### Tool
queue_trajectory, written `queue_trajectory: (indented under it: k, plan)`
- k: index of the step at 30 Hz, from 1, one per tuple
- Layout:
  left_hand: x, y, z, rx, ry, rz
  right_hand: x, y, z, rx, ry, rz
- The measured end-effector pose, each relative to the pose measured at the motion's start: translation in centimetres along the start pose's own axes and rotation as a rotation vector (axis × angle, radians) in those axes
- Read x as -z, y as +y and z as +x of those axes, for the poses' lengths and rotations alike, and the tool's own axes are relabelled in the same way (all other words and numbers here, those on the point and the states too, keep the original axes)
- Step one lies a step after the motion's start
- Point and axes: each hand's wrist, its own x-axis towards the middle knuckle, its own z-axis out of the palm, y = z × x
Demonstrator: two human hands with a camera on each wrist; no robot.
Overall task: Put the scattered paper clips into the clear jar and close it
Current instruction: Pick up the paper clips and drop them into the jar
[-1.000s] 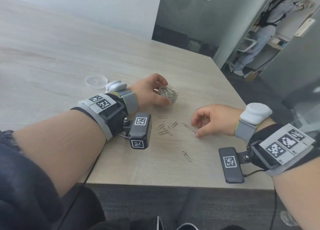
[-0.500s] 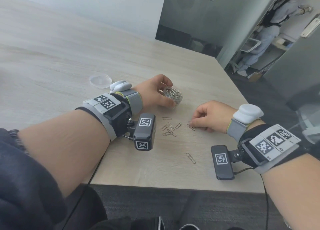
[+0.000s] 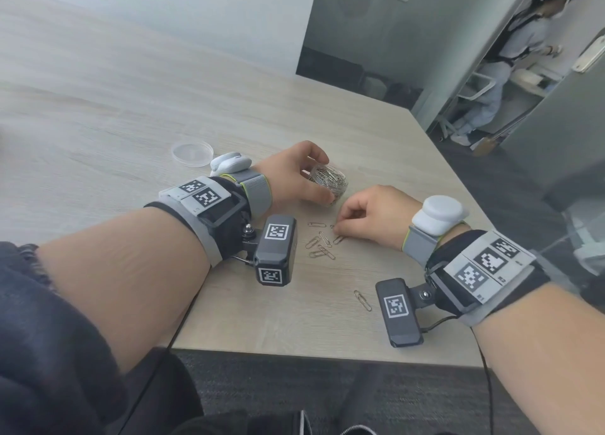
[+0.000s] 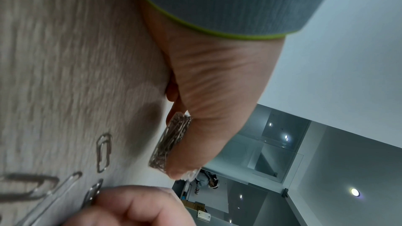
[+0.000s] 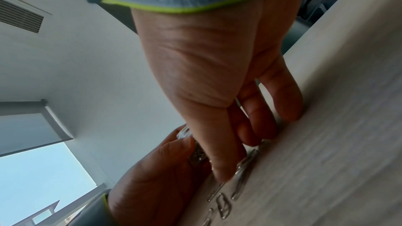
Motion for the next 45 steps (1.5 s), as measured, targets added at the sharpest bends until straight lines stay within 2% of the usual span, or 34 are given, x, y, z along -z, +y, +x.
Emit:
queue_trajectory:
  k: [4,12,21,24,36,45]
  plan:
    - [0.0,0.1,0.0,-0.001,0.004,0.022,0.2,-0.3,-0.4,0.005,-0.057,0.008]
    - [0.0,0.2,-0.1,0.002,-0.002,0.024,-0.5,-0.8,-0.2,-0.017,0.010,-0.068]
    - [0.1,0.1,0.0,-0.017,-0.014,0.000,-0.1,-2.8,-1.4,-0.044,-0.023,-0.037]
    - [0.1,-0.1,0.1,-0.020,-0.015,-0.002,0.0,-3.4,-1.7,-0.061,-0.061,-0.094]
    - [0.0,-0.3,0.4,-0.025,-0.006,-0.003,-0.4,-4.2,-1.4,0.082,-0.078,-0.138]
    - [0.2,-0.6,0.5,-0.044,-0.009,-0.006,-0.8,-3.0,-1.1,0.070,-0.071,-0.118]
